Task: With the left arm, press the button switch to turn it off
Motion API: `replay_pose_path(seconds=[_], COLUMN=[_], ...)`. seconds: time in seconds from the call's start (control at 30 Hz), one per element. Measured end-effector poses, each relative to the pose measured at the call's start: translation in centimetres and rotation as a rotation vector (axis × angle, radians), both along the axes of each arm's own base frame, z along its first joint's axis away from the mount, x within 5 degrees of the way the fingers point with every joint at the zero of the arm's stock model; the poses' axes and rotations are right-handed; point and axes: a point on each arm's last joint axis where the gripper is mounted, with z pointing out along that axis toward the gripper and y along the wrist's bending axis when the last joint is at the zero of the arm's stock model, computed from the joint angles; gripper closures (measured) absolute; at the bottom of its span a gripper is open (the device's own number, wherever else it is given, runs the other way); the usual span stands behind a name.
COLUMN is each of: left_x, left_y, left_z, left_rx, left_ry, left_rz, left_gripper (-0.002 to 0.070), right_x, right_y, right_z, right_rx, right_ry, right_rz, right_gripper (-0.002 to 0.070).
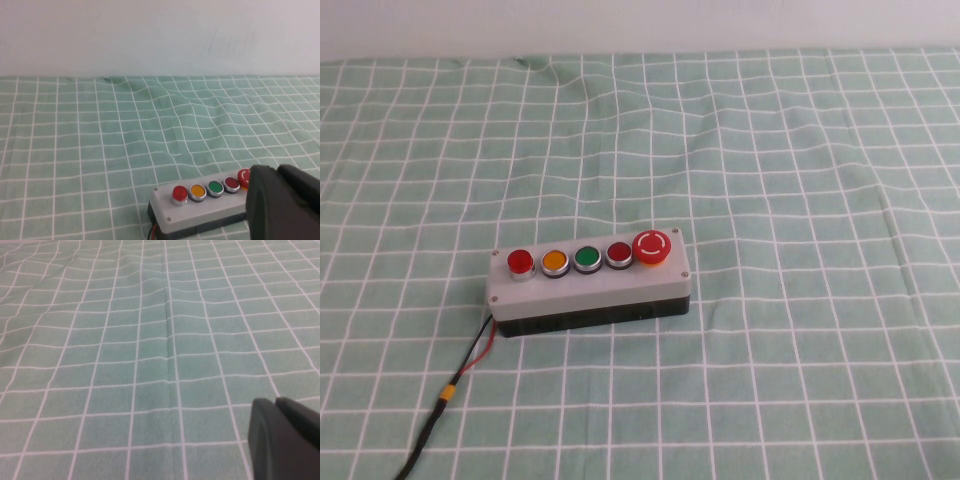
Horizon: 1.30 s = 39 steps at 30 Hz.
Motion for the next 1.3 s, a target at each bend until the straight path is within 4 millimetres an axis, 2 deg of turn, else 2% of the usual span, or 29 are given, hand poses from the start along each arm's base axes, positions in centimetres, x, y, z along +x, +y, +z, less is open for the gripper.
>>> replay_pose_path(seconds=[0.17, 0.3, 0.37, 1.1, 1.3], left_x=[-1.5, -1.0, -0.8, -0.6, 0.5], left_y=[0.5, 0.4, 0.2, -0.1, 0.0], left_z=[-4.8, -8.0, -9.0, -9.5, -10.4], left_rx=[-0.019, 0.0, -0.006, -0.029, 0.002], left_ry=[0.021, 0.095, 0.129, 0.152, 0.088], left_rz=[0.006, 0.012, 0.008, -0.006, 0.034], left_gripper=[0.0678, 0.0678, 0.0678, 0.0678, 0.0678], right_x=[0.0, 0.0, 0.0, 0.0, 0.0], right_y=[0.0, 0.0, 0.0, 0.0, 0.0], right_z=[0.0, 0.0, 0.0, 0.0, 0.0], right_rx=[0.0, 0.0, 0.0, 0.0, 0.0], right_ry=[0.0, 0.0, 0.0, 0.0, 0.0], right_rz=[0.0, 0.0, 0.0, 0.0, 0.0], right_gripper=[0.0692, 0.0692, 0.0692, 0.0692, 0.0692])
